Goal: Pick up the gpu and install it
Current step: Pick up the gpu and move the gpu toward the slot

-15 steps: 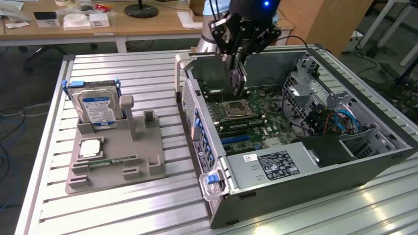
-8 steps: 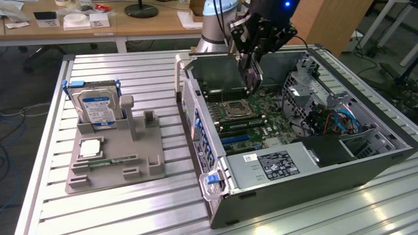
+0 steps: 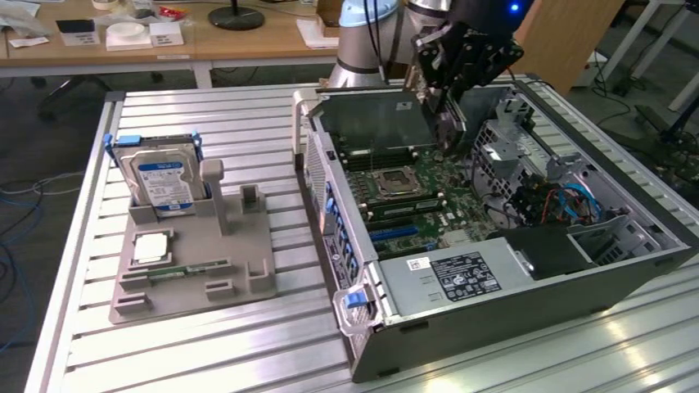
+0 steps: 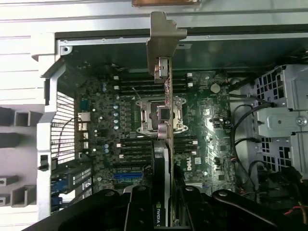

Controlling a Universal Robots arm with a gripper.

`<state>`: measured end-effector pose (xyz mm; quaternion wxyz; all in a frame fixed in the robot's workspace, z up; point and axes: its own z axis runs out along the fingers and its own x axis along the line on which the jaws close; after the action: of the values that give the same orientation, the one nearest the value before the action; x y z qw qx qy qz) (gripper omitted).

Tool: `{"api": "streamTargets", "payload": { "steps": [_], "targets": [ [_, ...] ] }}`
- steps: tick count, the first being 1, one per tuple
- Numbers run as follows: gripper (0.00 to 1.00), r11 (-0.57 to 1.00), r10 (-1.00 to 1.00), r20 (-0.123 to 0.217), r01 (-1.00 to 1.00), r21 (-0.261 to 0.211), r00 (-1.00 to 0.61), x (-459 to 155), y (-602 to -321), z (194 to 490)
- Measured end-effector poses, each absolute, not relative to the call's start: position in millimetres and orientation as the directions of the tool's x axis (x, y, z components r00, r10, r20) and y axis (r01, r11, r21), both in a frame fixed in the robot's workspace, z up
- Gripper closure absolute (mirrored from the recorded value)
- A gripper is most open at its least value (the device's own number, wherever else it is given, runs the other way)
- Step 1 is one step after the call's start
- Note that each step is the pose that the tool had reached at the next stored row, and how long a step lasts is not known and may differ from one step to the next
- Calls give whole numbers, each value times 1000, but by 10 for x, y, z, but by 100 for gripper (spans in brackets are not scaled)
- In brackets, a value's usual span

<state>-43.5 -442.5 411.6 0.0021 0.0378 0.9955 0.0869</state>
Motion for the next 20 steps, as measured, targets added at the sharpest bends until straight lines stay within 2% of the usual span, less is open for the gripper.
{"api": "streamTargets", "payload": {
  "steps": [20],
  "targets": [
    [74,982,75,2,74,173,-997,333,-4425,4116]
  ]
}}
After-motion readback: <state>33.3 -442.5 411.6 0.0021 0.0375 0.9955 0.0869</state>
